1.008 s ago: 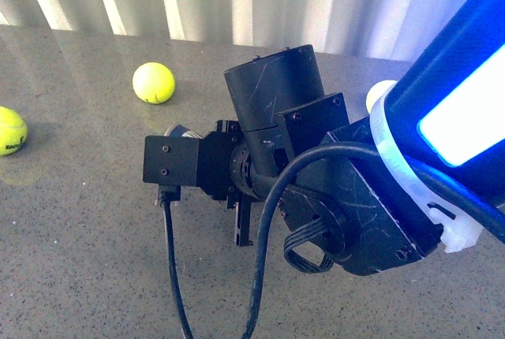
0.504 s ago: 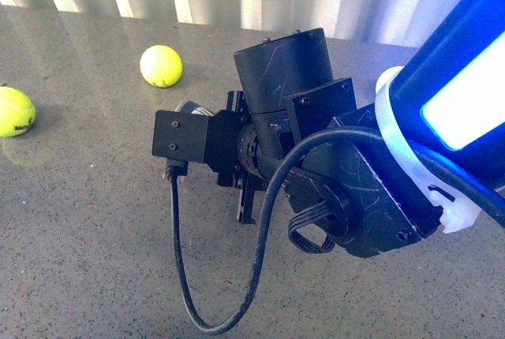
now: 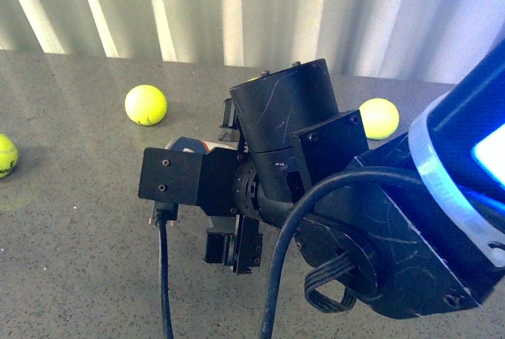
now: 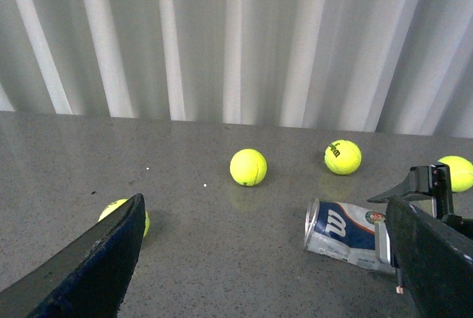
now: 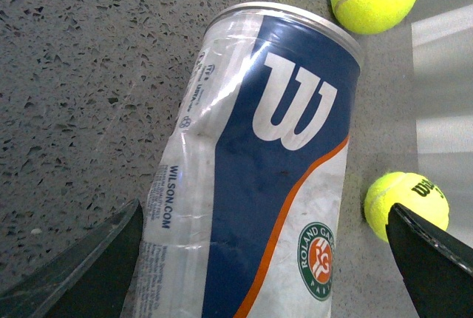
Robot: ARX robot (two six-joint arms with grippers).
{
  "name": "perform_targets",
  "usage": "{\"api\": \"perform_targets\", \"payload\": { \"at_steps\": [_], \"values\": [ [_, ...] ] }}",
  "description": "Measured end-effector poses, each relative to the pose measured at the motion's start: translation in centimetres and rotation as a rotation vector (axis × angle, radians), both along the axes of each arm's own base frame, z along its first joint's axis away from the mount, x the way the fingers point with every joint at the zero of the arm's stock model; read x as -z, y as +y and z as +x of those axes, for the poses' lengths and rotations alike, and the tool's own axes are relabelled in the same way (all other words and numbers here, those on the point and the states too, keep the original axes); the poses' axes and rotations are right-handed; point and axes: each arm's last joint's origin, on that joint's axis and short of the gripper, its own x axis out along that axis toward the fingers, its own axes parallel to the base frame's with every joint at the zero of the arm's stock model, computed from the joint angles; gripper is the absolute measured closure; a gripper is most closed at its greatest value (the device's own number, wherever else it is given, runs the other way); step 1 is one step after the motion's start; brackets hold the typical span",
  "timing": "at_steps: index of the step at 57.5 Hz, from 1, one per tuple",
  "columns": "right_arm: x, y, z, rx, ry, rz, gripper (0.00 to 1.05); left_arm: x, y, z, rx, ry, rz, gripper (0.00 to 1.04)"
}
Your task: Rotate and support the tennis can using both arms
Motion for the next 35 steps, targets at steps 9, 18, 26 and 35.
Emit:
{"api": "perform_targets", "payload": {
  "at_steps": [9, 18, 26, 35],
  "values": [
    [-0.3, -1.4, -0.7, 0.006, 0.01, -0.006, 0.07, 0.0, 0.0, 0.0, 0.0, 0.0, 0.0, 0.07],
    [-1.2, -2.7, -1.5, 0.018, -0.002, 0.011, 0.07, 0.0, 0.0, 0.0, 0.0, 0.0, 0.0, 0.07],
    [-3.0, -4.0, -2.4, 0.053, -0.032, 0.08, 0.07, 0.0, 0.0, 0.0, 0.0, 0.0, 0.0, 0.07],
    [-5.6, -6.5, -2.7, 0.23, -0.084, 0.212, 0.07, 0.0, 0.0, 0.0, 0.0, 0.0, 0.0, 0.07]
  ]
}}
